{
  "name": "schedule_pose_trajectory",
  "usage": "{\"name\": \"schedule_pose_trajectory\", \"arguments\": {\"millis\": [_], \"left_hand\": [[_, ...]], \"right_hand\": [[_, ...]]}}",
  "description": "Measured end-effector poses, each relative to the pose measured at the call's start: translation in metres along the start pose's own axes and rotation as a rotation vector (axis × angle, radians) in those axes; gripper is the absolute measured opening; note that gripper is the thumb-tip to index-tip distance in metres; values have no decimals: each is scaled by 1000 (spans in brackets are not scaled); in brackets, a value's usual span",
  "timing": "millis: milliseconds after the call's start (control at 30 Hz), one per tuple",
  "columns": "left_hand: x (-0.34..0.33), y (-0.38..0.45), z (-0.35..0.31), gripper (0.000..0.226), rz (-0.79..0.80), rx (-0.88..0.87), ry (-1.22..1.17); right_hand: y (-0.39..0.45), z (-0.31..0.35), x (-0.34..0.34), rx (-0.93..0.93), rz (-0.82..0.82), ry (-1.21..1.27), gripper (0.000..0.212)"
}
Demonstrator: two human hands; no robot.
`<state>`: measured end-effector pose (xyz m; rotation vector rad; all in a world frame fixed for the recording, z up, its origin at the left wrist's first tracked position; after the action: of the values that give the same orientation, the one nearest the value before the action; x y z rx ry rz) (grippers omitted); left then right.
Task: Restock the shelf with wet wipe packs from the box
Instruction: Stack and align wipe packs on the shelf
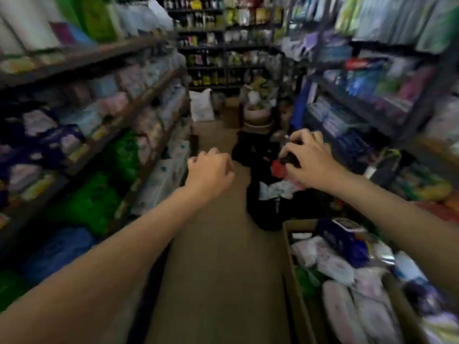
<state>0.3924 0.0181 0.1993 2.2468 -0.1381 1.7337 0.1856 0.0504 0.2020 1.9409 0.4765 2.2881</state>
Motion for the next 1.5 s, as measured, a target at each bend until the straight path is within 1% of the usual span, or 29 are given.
{"name": "schedule_pose_trajectory", "arguments": {"millis": [100, 200, 267, 333, 400, 433, 500, 533, 567, 633, 667, 700, 767, 800, 833, 867, 900, 967, 1000, 1033, 1067, 1100, 1167, 1267, 1333, 1433, 1500], "left_hand": [[-77, 16, -87, 25, 143, -123, -62], [-148, 24, -159, 26, 291, -191, -101], [-189, 23, -197, 26, 388, -232, -87], [-222, 21, -221, 26, 457, -258, -71], [-249, 19, -233, 26, 486, -270, -38], [-264, 17, -234, 27, 502, -262, -7], [-295, 10, -230, 31, 590, -206, 44], [-311, 6, -226, 33, 643, -166, 74], [-325, 1, -221, 33, 695, -126, 87], [-350, -7, -216, 29, 777, -67, 3], [-362, -11, -216, 28, 808, -62, -51], [-370, -14, -219, 27, 835, -85, -77], [-390, -19, -223, 28, 870, -145, -89], [-398, -22, -226, 29, 890, -162, -108], [-406, -24, -229, 30, 905, -185, -127], [-412, -25, -230, 31, 907, -205, -135], [-416, -24, -231, 32, 902, -217, -132], [-425, -20, -228, 32, 893, -194, -122], [-432, -19, -225, 32, 891, -157, -116], [-438, -17, -222, 31, 897, -108, -112], [-447, -17, -220, 30, 914, -50, -113], [-457, -18, -217, 29, 929, 5, -131], [-476, -22, -212, 27, 954, 94, -182], [-494, -29, -208, 28, 965, 145, -205], [-495, -29, -207, 28, 947, 171, -247], [-482, -22, -211, 27, 903, 102, -302], [-471, -18, -209, 25, 948, 61, -334]], "right_hand": [[-53, -106, -14, -201, 138, 9, 23], [-100, -193, -43, -334, 285, 36, 21], [-126, -233, -69, -400, 385, 52, 22], [-144, -259, -99, -440, 458, 72, 25], [-161, -272, -125, -514, 483, 75, 23], [-172, -276, -136, -587, 454, 79, 22], [-195, -283, -156, -738, 366, 74, 21], [-208, -286, -169, -792, 365, 99, 22], [-221, -288, -181, -831, 397, 127, 23], [-249, -292, -211, -923, 479, 225, 27], [-262, -295, -228, -968, 496, 304, 36], [-273, -296, -244, -967, 512, 379, 40], [-286, -299, -275, -1016, 553, 488, 28], [-288, -299, -287, -1069, 512, 567, 24], [-288, -299, -295, -1120, 436, 634, 26], [-285, -298, -301, -1164, 380, 648, 30], [-279, -296, -306, -1176, 365, 631, 37], [-271, -294, -317, -1199, 410, 604, 54], [-266, -294, -321, -1244, 456, 571, 64], [-264, -298, -328, -1286, 501, 540, 71], [-261, -301, -333, -1317, 526, 523, 73], [-258, -303, -338, -1308, 538, 492, 69], [-254, -302, -349, -1240, 544, 400, 53], [-256, -294, -358, -1136, 474, 230, 33], [-259, -290, -357, -1091, 413, 255, 34], [-254, -281, -338, -1027, 324, 403, 33], [-247, -276, -317, -1038, 280, 445, 36]]}}
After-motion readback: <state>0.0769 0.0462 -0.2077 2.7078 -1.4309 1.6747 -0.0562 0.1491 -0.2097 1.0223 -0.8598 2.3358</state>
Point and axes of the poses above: each hand's wrist, its own y-axis towards the middle knuckle, its own x-axis out of the back of the hand, z = x × y, the point moved 1 cm from there along y, towards the middle knuckle, and after that the axes turned 5 degrees about x, right-handed, at the moved point
